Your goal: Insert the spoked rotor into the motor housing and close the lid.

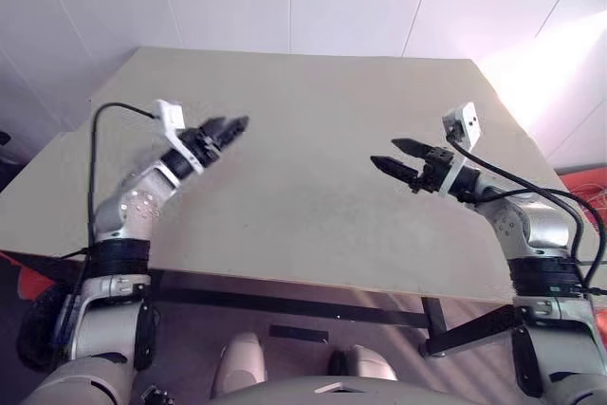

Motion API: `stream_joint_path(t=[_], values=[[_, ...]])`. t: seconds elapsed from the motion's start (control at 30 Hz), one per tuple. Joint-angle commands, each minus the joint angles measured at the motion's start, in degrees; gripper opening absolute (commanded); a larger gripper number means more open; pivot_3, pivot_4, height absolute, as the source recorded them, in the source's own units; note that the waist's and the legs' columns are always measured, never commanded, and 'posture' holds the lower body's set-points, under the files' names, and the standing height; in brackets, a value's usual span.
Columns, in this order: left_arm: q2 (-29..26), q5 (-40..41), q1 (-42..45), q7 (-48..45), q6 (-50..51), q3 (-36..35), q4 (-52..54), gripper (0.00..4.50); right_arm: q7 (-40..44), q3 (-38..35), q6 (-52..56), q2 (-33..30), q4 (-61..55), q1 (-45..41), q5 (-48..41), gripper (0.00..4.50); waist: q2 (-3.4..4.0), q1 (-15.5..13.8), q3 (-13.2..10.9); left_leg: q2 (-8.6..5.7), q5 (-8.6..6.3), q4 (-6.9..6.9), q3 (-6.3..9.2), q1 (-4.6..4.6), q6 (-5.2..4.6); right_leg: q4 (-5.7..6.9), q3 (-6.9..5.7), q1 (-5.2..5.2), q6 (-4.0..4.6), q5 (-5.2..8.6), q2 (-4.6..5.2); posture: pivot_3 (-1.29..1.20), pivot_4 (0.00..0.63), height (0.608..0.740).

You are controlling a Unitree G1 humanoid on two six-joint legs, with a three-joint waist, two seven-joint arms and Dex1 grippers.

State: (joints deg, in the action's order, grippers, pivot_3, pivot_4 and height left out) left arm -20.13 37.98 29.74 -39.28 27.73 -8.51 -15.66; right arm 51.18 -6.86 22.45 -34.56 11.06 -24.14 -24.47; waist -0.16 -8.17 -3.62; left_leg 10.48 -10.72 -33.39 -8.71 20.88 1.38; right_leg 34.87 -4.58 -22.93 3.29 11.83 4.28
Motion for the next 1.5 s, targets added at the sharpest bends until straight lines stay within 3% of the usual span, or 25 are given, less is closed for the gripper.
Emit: stream_joint_path(t=[0.03,0.3,0.57,0.77,1.03,1.5], values=[[2.7,-6.9,-1.2,-0.4,-8.1,3.4,-1.9,4.47,-2.5,-0.1,-7.6,-0.9,3.8,-0.3,5.4,4.37,0.0,0.0,0.0,-0.01,0.01,-0.01,0.0,-0.01,-0.02,-0.01,0.0,0.02,-0.01,0.0,0.0,0.0,0.0,0.74],[7.3,-14.1,-3.1,-2.1,-14.0,8.6,-4.1,4.47,1.0,-0.5,-6.6,1.8,-5.1,8.2,0.9,4.37,0.07,-0.3,0.0,-0.03,-0.17,-0.02,0.06,-0.02,-0.43,-0.12,-0.03,0.05,0.23,-0.15,0.0,0.0,0.0,0.74],[7.8,-16.6,-2.5,-5.6,-14.3,11.5,-1.7,4.47,-0.1,-0.7,0.5,1.7,-13.3,7.0,-2.7,4.37,0.11,-0.3,0.0,0.01,-0.19,-0.13,0.03,-0.31,-0.49,-0.12,-0.03,0.26,-0.04,0.0,0.01,0.0,0.0,0.74],[7.7,-17.4,-2.1,-6.0,-14.4,11.1,-1.7,4.47,-1.9,-0.4,3.3,1.9,-13.8,4.2,-2.3,4.37,0.12,-0.3,0.0,-0.03,-0.2,-0.05,0.0,-0.9,-0.49,-0.22,-0.03,0.76,-0.08,0.03,0.02,0.0,0.0,0.74],[7.7,-17.3,-2.0,-5.9,-14.1,10.6,-1.2,4.5,-7.1,-0.3,2.8,3.8,-12.4,2.2,0.2,4.43,0.13,-0.3,0.0,-0.04,-0.19,0.07,0.01,-0.86,-0.48,-0.23,-0.03,0.71,-0.07,0.03,0.02,0.0,0.0,0.74],[8.3,-17.9,-2.5,-5.7,-14.1,11.1,-0.5,4.5,-7.3,2.5,4.6,2.1,-12.7,4.0,3.4,4.43,0.15,-0.3,0.0,-0.04,-0.19,0.07,0.0,-0.83,-0.47,-0.23,-0.02,0.68,-0.07,0.03,0.02,0.0,0.0,0.74]])
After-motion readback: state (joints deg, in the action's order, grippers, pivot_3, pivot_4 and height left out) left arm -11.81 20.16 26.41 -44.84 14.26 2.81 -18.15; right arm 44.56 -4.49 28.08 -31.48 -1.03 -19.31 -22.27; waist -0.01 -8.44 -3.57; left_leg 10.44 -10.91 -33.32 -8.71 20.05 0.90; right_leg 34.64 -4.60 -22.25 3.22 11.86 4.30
